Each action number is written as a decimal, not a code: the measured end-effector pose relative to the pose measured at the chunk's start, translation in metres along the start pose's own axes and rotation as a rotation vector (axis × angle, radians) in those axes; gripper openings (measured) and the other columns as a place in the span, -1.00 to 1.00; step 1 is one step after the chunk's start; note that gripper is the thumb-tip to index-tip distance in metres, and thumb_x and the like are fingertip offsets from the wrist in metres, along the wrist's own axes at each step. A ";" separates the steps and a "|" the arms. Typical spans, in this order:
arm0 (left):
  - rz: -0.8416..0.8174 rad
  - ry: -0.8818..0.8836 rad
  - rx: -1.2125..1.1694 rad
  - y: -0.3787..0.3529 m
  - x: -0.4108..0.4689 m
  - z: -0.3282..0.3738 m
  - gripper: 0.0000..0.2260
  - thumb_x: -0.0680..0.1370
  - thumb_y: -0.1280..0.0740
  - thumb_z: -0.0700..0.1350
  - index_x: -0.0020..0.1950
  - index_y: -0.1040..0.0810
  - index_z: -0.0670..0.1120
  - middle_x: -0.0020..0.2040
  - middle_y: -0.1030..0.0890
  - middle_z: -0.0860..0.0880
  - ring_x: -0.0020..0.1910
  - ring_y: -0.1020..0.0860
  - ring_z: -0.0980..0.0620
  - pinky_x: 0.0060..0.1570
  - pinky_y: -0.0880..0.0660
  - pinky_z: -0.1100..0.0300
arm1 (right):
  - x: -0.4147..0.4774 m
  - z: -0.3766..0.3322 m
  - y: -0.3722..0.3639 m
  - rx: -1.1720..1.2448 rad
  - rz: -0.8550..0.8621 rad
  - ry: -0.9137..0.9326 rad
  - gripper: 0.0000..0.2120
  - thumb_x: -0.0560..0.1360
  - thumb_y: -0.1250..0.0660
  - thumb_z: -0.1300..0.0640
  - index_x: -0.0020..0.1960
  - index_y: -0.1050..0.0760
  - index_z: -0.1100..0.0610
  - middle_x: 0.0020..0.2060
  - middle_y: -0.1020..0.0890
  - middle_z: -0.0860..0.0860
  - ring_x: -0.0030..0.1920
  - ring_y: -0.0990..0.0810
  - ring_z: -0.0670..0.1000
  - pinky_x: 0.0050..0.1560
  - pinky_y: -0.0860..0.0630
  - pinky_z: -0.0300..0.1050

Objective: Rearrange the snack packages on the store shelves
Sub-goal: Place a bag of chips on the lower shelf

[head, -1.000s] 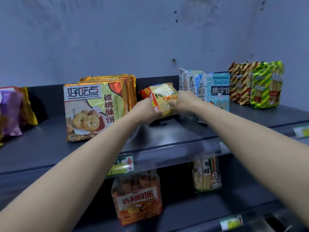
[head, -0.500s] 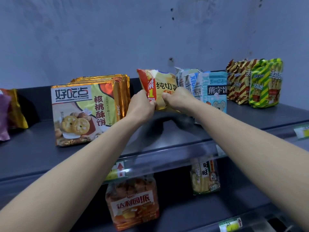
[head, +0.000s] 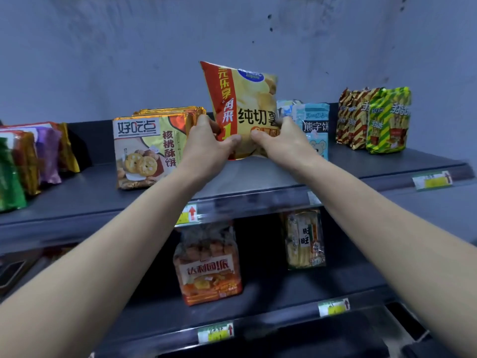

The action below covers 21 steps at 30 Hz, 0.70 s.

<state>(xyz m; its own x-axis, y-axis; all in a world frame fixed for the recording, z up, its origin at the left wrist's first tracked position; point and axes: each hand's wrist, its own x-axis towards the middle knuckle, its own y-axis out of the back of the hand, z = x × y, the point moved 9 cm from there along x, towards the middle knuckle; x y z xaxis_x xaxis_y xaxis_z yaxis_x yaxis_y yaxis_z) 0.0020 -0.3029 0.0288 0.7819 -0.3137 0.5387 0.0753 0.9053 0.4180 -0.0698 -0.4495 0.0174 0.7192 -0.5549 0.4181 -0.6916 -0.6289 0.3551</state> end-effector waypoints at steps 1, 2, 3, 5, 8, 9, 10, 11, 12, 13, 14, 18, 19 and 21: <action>-0.001 0.023 -0.028 0.004 -0.010 -0.001 -0.68 0.47 -0.42 -0.02 0.02 -0.33 -0.11 -0.08 -0.52 -0.05 -0.15 -0.52 -0.03 -0.22 -0.48 0.08 | -0.011 -0.001 0.002 0.032 -0.004 -0.004 -0.65 0.50 -0.34 0.00 0.18 -0.32 0.12 0.07 -0.53 -0.01 0.08 -0.53 0.00 0.11 -0.51 -0.07; -0.003 0.045 -0.057 0.007 -0.021 -0.002 -0.66 0.47 -0.42 -0.02 0.01 -0.31 -0.11 -0.12 -0.50 -0.03 -0.18 -0.50 -0.02 -0.26 -0.45 0.12 | -0.021 -0.002 0.003 0.057 -0.010 -0.013 -0.65 0.50 -0.35 -0.01 0.16 -0.31 0.10 0.07 -0.54 0.00 0.08 -0.54 0.00 0.11 -0.51 -0.08; -0.003 0.065 -0.079 0.012 -0.032 -0.003 -0.66 0.46 -0.43 -0.01 0.01 -0.30 -0.11 -0.13 -0.49 -0.02 -0.18 -0.50 -0.01 -0.26 -0.45 0.14 | -0.032 -0.004 0.005 0.071 -0.014 -0.019 -0.64 0.50 -0.35 -0.02 0.17 -0.31 0.09 0.07 -0.53 0.00 0.07 -0.53 -0.01 0.08 -0.49 -0.12; 0.005 0.098 -0.102 0.021 -0.056 -0.007 -0.66 0.46 -0.43 -0.02 0.00 -0.29 -0.09 -0.13 -0.50 0.00 -0.13 -0.53 0.00 -0.21 -0.48 0.15 | -0.052 -0.005 0.006 0.087 -0.019 -0.032 -0.59 0.49 -0.34 -0.07 0.22 -0.32 0.10 0.02 -0.50 -0.02 0.03 -0.50 -0.03 0.00 -0.41 -0.18; -0.002 0.165 -0.103 0.036 -0.089 -0.019 -0.66 0.46 -0.43 -0.01 0.01 -0.31 -0.09 -0.05 -0.55 -0.03 -0.03 -0.58 -0.02 -0.02 -0.56 0.02 | -0.078 -0.002 -0.005 0.186 -0.089 -0.091 -0.52 0.40 -0.39 -0.11 0.18 -0.37 0.14 0.03 -0.55 0.01 0.05 -0.57 0.02 0.10 -0.53 -0.04; -0.001 0.179 -0.104 0.041 -0.099 -0.022 -0.66 0.46 -0.43 -0.02 0.03 -0.32 -0.09 0.00 -0.57 -0.06 -0.01 -0.59 -0.03 0.03 -0.56 -0.01 | -0.087 0.000 -0.012 0.204 -0.128 -0.121 -0.58 0.40 -0.40 -0.07 0.12 -0.39 0.14 0.04 -0.58 0.03 0.06 -0.59 0.05 0.11 -0.56 0.04; 0.004 0.189 -0.097 0.048 -0.108 -0.025 -0.66 0.46 -0.43 -0.03 0.05 -0.33 -0.09 0.03 -0.58 -0.07 0.01 -0.59 -0.02 0.05 -0.56 -0.01 | -0.096 0.002 -0.020 0.228 -0.174 -0.149 -0.66 0.42 -0.41 -0.02 0.07 -0.41 0.13 0.04 -0.60 0.04 0.05 -0.61 0.05 0.11 -0.57 0.07; 0.009 0.197 -0.084 0.054 -0.118 -0.028 -0.67 0.46 -0.43 -0.05 0.06 -0.34 -0.10 0.05 -0.58 -0.06 0.01 -0.59 0.00 0.05 -0.57 0.02 | -0.105 0.004 -0.028 0.264 -0.226 -0.176 -0.74 0.44 -0.41 0.04 0.04 -0.46 0.14 0.02 -0.62 0.05 0.02 -0.63 0.05 0.09 -0.59 0.08; 0.014 0.206 -0.068 0.061 -0.126 -0.030 -0.67 0.47 -0.43 -0.06 0.08 -0.35 -0.10 0.04 -0.58 -0.04 -0.01 -0.59 0.04 0.01 -0.57 0.08 | -0.113 0.006 -0.038 0.304 -0.274 -0.201 -0.80 0.45 -0.40 0.09 0.01 -0.51 0.15 -0.01 -0.65 0.06 -0.01 -0.66 0.05 0.07 -0.61 0.09; 0.017 0.214 -0.049 0.068 -0.135 -0.033 -0.68 0.47 -0.42 -0.06 0.08 -0.35 -0.10 0.02 -0.57 0.00 -0.04 -0.58 0.10 -0.07 -0.56 0.16 | -0.122 0.006 -0.045 0.337 -0.317 -0.216 -0.85 0.46 -0.40 0.12 -0.01 -0.54 0.15 -0.03 -0.67 0.07 -0.03 -0.67 0.05 0.04 -0.62 0.10; 0.020 0.222 -0.030 0.076 -0.144 -0.036 -0.69 0.47 -0.42 -0.06 0.08 -0.35 -0.09 -0.03 -0.56 0.05 -0.09 -0.55 0.16 -0.15 -0.53 0.24 | -0.130 0.005 -0.053 0.354 -0.348 -0.227 -0.88 0.46 -0.40 0.14 -0.02 -0.56 0.15 -0.05 -0.68 0.07 -0.04 -0.68 0.05 0.02 -0.63 0.09; 0.016 0.280 0.014 0.104 -0.174 -0.053 -0.71 0.48 -0.42 -0.07 0.04 -0.36 -0.11 -0.14 -0.52 0.14 -0.19 -0.51 0.25 -0.31 -0.47 0.39 | -0.160 0.001 -0.079 0.351 -0.424 -0.218 -0.85 0.47 -0.40 0.16 0.03 -0.58 0.11 -0.05 -0.69 0.03 -0.06 -0.69 0.02 -0.03 -0.64 0.04; 0.011 0.293 0.032 0.111 -0.181 -0.057 -0.71 0.48 -0.42 -0.07 0.04 -0.36 -0.11 -0.14 -0.52 0.14 -0.20 -0.50 0.25 -0.36 -0.46 0.43 | -0.166 -0.001 -0.085 0.338 -0.444 -0.200 -0.85 0.46 -0.41 0.16 0.04 -0.58 0.09 -0.04 -0.68 0.01 -0.06 -0.68 0.01 -0.03 -0.64 0.02; 0.014 0.315 0.077 0.125 -0.193 -0.069 -0.71 0.46 -0.44 -0.07 0.02 -0.38 -0.11 -0.13 -0.55 0.11 -0.20 -0.52 0.22 -0.30 -0.48 0.36 | -0.179 -0.004 -0.099 0.312 -0.490 -0.172 -0.80 0.46 -0.41 0.17 0.08 -0.55 0.07 -0.05 -0.66 -0.02 -0.06 -0.67 -0.01 -0.06 -0.64 -0.04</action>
<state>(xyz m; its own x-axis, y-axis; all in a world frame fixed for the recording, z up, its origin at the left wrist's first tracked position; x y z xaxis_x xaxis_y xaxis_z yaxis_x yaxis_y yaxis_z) -0.0968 -0.1097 -0.0739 0.9364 -0.1862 0.2974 0.0249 0.8808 0.4729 -0.1309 -0.2855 -0.0889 0.9674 -0.2242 0.1180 -0.2442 -0.9491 0.1990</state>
